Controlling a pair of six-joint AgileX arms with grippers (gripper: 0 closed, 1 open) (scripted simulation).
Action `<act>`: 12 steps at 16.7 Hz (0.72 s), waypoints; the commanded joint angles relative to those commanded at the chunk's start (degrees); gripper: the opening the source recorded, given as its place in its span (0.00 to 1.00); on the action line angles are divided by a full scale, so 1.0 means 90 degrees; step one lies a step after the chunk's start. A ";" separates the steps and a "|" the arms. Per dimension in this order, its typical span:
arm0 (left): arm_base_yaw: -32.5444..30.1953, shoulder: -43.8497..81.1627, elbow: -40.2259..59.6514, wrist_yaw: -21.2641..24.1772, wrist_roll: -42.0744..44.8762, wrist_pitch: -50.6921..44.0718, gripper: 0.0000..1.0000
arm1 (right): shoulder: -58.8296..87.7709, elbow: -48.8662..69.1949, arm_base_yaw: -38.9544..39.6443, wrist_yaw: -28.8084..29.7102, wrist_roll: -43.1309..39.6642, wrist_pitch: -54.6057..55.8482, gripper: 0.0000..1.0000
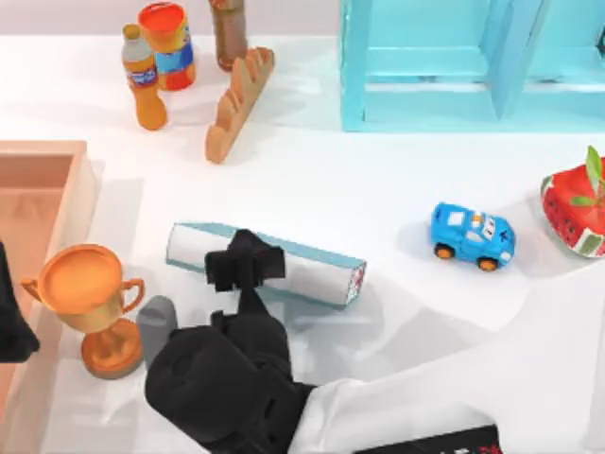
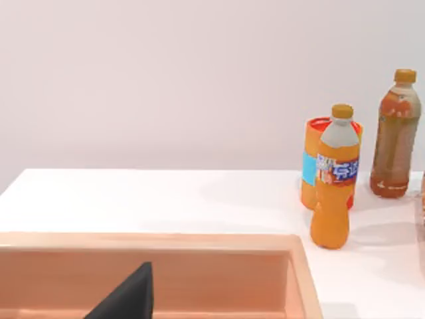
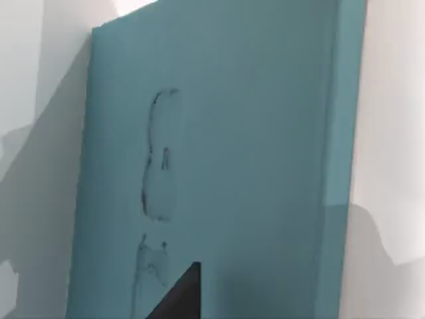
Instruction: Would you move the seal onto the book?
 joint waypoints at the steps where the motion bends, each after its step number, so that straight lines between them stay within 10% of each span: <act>1: 0.0000 0.0000 0.0000 0.0000 0.0000 0.0000 1.00 | 0.0000 0.0000 0.0000 0.0000 0.0000 0.0000 1.00; 12: 0.0000 0.0000 0.0000 0.0000 0.0000 0.0000 1.00 | -0.0049 0.0034 0.0205 0.0072 0.0225 -0.0207 1.00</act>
